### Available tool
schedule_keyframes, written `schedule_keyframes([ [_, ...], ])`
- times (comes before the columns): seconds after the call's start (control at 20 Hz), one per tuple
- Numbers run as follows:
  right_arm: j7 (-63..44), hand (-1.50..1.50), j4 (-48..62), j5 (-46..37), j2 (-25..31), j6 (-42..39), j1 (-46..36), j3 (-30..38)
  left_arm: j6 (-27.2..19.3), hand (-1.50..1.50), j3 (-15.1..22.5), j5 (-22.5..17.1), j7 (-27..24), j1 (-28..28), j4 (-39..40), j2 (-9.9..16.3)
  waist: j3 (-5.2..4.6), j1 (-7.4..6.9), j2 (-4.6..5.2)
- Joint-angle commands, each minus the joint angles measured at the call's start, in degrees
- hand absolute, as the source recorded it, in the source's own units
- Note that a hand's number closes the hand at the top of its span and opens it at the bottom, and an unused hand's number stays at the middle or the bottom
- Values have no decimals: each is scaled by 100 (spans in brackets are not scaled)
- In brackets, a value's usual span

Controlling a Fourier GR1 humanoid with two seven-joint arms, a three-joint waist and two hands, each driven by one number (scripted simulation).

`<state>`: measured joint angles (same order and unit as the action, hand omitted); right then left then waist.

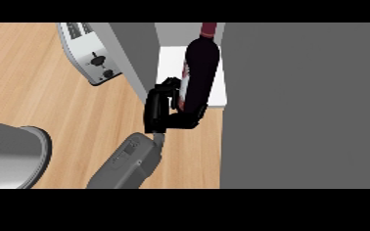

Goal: Pick up the wine, place it into the cabinet and close the cabinet

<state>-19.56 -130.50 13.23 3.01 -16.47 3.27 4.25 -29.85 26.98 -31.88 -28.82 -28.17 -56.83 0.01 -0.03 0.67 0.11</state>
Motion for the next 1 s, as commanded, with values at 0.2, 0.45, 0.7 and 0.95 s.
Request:
schedule_keyframes([
  [0.2, -143, -150, -195, 546, 262, -145, 118, 471, 398, 150, -151, -727, -673, -308, 941, -1, 1, 11, -3],
  [0.45, 103, -150, 265, 278, 99, -94, -18, 332, 588, 150, -38, -1353, -917, -356, 1084, -1, 1, -2, 1],
  [0.7, 215, -150, -84, 313, 140, -367, 398, 259, 1295, 150, -183, -1761, -1325, -1127, 2488, -1, -1, 95, 20],
  [0.95, -6, -150, 86, 47, -3, -7, -51, 63, 1335, 150, 74, -1857, -1179, -1008, 2279, -1, 0, 8, 4],
])
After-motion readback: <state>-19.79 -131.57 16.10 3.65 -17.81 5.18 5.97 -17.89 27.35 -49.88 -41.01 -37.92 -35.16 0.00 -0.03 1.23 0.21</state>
